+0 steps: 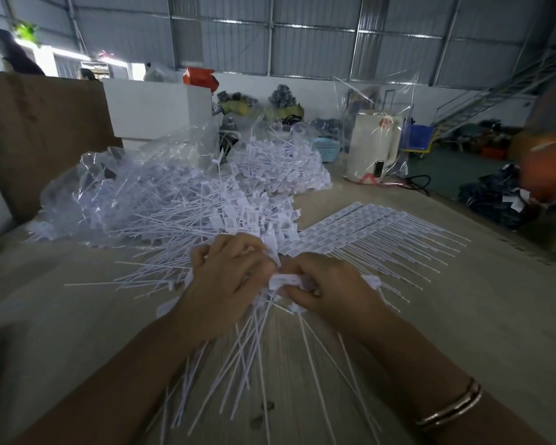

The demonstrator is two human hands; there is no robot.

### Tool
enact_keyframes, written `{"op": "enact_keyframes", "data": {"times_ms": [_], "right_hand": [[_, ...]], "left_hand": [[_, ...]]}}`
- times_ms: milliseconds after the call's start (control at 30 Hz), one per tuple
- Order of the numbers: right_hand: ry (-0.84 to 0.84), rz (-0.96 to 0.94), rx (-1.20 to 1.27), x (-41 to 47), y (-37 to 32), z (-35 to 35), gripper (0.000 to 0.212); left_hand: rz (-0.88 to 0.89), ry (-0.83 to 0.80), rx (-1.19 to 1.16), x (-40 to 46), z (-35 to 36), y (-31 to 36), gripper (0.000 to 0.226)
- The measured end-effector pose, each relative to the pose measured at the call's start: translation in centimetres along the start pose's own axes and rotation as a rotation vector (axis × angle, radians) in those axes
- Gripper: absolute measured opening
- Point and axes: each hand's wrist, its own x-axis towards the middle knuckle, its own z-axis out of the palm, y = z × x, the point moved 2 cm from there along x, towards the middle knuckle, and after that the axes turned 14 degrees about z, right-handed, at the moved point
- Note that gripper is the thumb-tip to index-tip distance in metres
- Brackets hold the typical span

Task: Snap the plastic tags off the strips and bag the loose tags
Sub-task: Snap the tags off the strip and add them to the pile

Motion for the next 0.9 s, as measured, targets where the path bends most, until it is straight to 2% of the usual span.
{"op": "enact_keyframes", "data": {"times_ms": [133, 233, 333, 433, 567, 767, 900], "right_hand": [[-0.084, 0.02, 0.109, -0.1, 0.1, -0.6, 0.026], [-0.117, 0.045, 0.009, -0.4, 1.2, -1.2, 0.022], [-0.078, 0.056, -0.065, -0.4, 1.5, -1.2, 0.021], [-0.096, 0.018, 0.033, -0.5, 1.6, -1.0, 0.018], [-0.113, 0.019, 0.193, -0.5, 1.8, -1.1, 0.015], [-0.22, 0.067, 0.3, -0.4, 2.0, -1.3, 0.012], [-0.267, 0.158, 0.305, -0.3, 3.5, -2.2, 0.014]], "left_hand": [[-0.011, -0.021, -0.17, 0.1, 0.5, 0.3, 0.048], [-0.083, -0.068, -0.203, -0.4, 0.6, -0.5, 0.043], [-0.041, -0.094, -0.2, -0.7, 0.6, -0.9, 0.043], [0.017, -0.072, -0.237, -0.9, 0.1, -1.2, 0.022], [0.04, -0.053, -0.322, -0.9, 0.0, -1.0, 0.021], [0.13, -0.054, -0.25, -0.6, -0.2, -0.5, 0.035], [0.149, -0.019, -0.183, -0.8, -0.9, -1.0, 0.033]]}}
